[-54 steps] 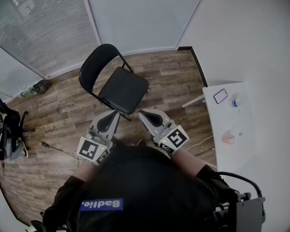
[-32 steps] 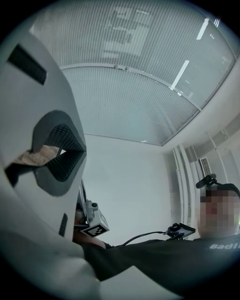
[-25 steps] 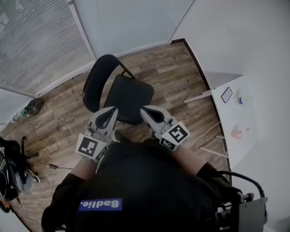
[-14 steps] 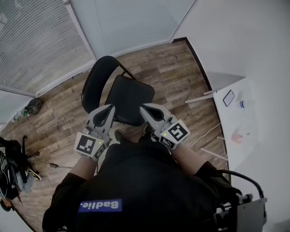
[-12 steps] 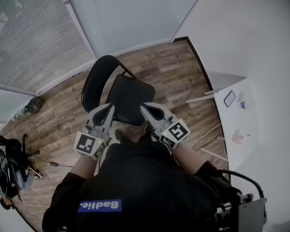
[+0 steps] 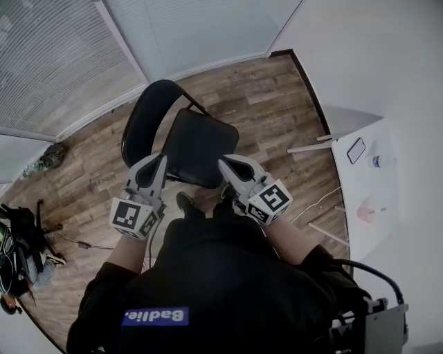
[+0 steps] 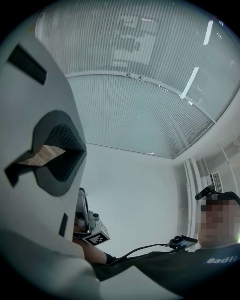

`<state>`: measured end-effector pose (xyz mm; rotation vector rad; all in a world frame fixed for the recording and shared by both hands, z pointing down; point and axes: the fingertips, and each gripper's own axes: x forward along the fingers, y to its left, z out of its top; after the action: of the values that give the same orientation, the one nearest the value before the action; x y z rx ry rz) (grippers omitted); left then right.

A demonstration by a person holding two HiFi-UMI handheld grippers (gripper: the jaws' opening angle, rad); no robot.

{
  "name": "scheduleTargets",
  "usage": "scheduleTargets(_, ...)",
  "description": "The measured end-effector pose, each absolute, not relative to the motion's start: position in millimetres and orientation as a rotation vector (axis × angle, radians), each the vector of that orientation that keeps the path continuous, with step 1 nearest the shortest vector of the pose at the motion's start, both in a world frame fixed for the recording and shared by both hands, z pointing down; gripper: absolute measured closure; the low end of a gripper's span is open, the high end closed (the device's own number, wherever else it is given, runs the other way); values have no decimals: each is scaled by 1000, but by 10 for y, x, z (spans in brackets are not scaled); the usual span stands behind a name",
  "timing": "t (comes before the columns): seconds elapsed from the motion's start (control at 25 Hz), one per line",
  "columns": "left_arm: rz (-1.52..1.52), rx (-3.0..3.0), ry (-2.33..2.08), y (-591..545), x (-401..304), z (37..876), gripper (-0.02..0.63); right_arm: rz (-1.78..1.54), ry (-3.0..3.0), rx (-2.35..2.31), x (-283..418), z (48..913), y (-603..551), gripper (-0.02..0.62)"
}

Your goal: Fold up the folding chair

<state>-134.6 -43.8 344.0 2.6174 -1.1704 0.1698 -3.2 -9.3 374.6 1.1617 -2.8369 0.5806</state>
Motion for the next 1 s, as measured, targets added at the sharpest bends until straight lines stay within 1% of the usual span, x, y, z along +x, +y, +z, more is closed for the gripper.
scheduleTargets(0.4, 256, 2572, -1258, -649, -1601, 3637, 601, 670, -2782, 1200, 56, 4055, -162, 584)
scheduleTargets(0.72, 333, 2559, -1237, -750, -1481, 3947, 601, 794, -2734, 1189, 158, 4480, -174, 583)
scheduleTargets(1.0, 444, 2544, -1242, -861, -1574, 4176, 601, 869, -2681, 1223, 260, 4797, -218, 583)
